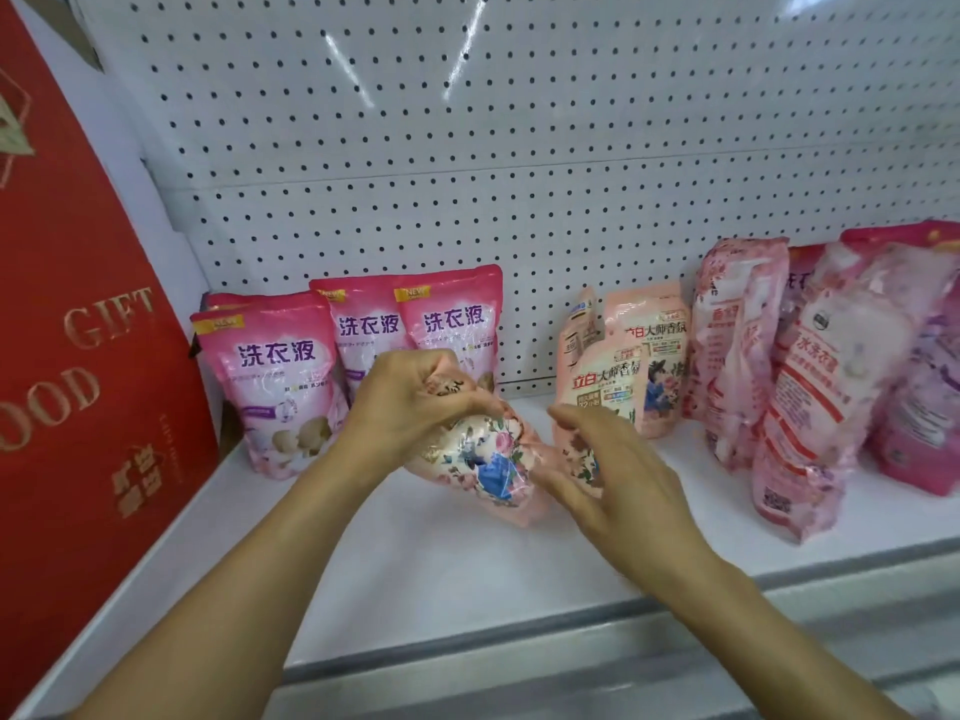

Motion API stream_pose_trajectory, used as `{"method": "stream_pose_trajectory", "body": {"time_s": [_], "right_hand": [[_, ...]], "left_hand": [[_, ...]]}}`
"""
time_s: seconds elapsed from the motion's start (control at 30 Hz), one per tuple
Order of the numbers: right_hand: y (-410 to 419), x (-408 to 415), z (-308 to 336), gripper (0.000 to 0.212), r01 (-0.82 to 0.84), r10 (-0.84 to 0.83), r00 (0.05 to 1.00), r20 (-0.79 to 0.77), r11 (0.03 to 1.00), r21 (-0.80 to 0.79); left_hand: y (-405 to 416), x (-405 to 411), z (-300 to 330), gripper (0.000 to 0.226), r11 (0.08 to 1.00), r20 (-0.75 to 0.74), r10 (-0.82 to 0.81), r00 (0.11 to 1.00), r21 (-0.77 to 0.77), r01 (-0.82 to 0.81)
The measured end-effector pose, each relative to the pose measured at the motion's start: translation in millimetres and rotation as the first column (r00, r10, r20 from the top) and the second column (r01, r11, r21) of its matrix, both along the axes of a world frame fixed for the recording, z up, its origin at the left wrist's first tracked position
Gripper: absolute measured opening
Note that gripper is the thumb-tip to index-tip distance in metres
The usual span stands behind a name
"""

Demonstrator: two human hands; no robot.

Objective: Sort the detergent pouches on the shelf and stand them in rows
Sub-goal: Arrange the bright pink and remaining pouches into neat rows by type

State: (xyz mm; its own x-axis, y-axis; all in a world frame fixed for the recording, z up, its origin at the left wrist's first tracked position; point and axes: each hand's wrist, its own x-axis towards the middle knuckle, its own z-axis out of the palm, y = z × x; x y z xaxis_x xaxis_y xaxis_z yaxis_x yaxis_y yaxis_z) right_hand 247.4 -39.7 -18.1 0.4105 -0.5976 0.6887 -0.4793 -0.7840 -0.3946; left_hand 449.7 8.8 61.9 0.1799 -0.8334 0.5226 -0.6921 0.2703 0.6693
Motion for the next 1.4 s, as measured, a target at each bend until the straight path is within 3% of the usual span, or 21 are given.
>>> {"method": "stream_pose_trajectory", "body": {"time_s": [0.13,0.27,0.33,0.43,0.53,0.6,0.7,0.77,0.83,0.87,0.9,0.97,1.0,1.07,1.1,1.17,1.23,1.3,1.4], "right_hand": [[10.5,11.2,-3.3,0.013,-0.034,0.03,0.997,0.065,0.997,0.069],[17.7,16.5,1.2,0.012,-0.092,0.09,0.989,0.121,0.996,0.009],[20.7,18.8,3.2,0.016,-0.143,0.093,0.953,0.289,0.977,0.158],[32.4,28.7,3.2,0.022,-0.336,0.051,0.82,0.57,0.849,0.407],[38.6,33.2,1.1,0.02,-0.502,0.026,0.735,0.677,0.691,0.519],[37.2,31.1,2.8,0.015,-0.588,0.081,0.739,0.669,0.561,0.582],[37.3,33.3,6.6,0.039,-0.543,0.219,0.83,0.513,0.524,0.656],[40.0,36.9,4.7,0.03,-0.54,0.188,0.829,0.526,0.509,0.67],[39.6,37.5,1.3,0.024,-0.557,0.067,0.79,0.61,0.495,0.667],[37.7,37.1,-0.8,0.024,-0.565,-0.005,0.758,0.652,0.493,0.661],[35.5,37.3,-2.7,0.024,-0.574,-0.065,0.724,0.687,0.495,0.652],[36.4,42.0,-0.7,0.024,-0.605,-0.111,0.663,0.74,0.502,0.618],[37.2,46.1,0.7,0.024,-0.613,-0.109,0.654,0.749,0.503,0.609],[41.3,52.9,3.4,0.024,-0.6,-0.069,0.691,0.72,0.501,0.624],[42.4,53.7,3.1,0.021,-0.562,-0.046,0.727,0.685,0.534,0.632],[39.7,46.6,4.5,0.017,-0.38,-0.055,0.789,0.612,0.739,0.556],[25.2,28.5,7.3,0.027,-0.151,-0.184,0.753,0.632,0.886,0.438],[-3.6,4.8,5.9,0.058,-0.12,-0.285,0.685,0.671,0.863,0.49],[-48.7,-16.0,-0.9,0.093,-0.301,-0.243,0.782,0.574,0.66,0.689]], "left_hand": [[12.6,5.3,0.6,0.036,1.0,-0.093,0.025,0.995,0.019,-0.023],[22.4,10.3,-3.3,0.025,0.998,-0.231,0.06,0.971,0.025,-0.055],[25.0,14.2,-3.2,0.021,0.994,-0.295,0.106,0.95,0.015,-0.107],[30.1,16.6,-2.6,0.018,0.993,-0.385,0.12,0.915,0.049,-0.11],[32.8,16.3,-0.1,0.022,0.994,-0.397,0.102,0.912,0.069,-0.081],[34.7,12.9,4.1,0.024,0.995,-0.38,0.096,0.92,0.071,-0.074],[35.6,5.6,7.5,0.031,0.993,-0.276,0.111,0.955,0.074,-0.094],[31.0,10.9,7.1,0.032,0.974,-0.27,0.215,0.938,-0.016,-0.228],[26.6,24.9,2.6,0.039,0.898,-0.485,0.31,0.818,-0.134,-0.42],[27.9,30.1,-3.1,0.048,0.884,-0.621,0.276,0.734,-0.137,-0.447],[30.8,30.8,-11.0,0.062,0.916,-0.724,0.2,0.66,-0.1,-0.388],[35.6,16.2,-37.5,0.084,0.997,-0.804,0.069,0.591,0.044,-0.055],[37.6,2.1,-50.1,0.082,0.986,-0.821,0.016,0.57,0.106,0.125],[34.9,-23.1,-65.5,0.063,0.959,-0.891,-0.026,0.453,0.106,0.263],[30.5,-29.8,-68.4,0.055,0.964,-0.925,-0.011,0.381,0.091,0.249],[21.3,-30.4,-69.9,0.047,0.981,-0.958,0.032,0.283,0.084,0.174],[17.7,-19.8,-70.2,0.044,0.985,-0.973,0.061,0.222,0.094,0.142],[17.4,-7.7,-73.6,0.042,0.983,-0.976,0.081,0.203,0.112,0.144],[19.8,-1.8,-76.3,0.043,0.973,-0.98,0.113,0.165,0.142,0.18]]}}
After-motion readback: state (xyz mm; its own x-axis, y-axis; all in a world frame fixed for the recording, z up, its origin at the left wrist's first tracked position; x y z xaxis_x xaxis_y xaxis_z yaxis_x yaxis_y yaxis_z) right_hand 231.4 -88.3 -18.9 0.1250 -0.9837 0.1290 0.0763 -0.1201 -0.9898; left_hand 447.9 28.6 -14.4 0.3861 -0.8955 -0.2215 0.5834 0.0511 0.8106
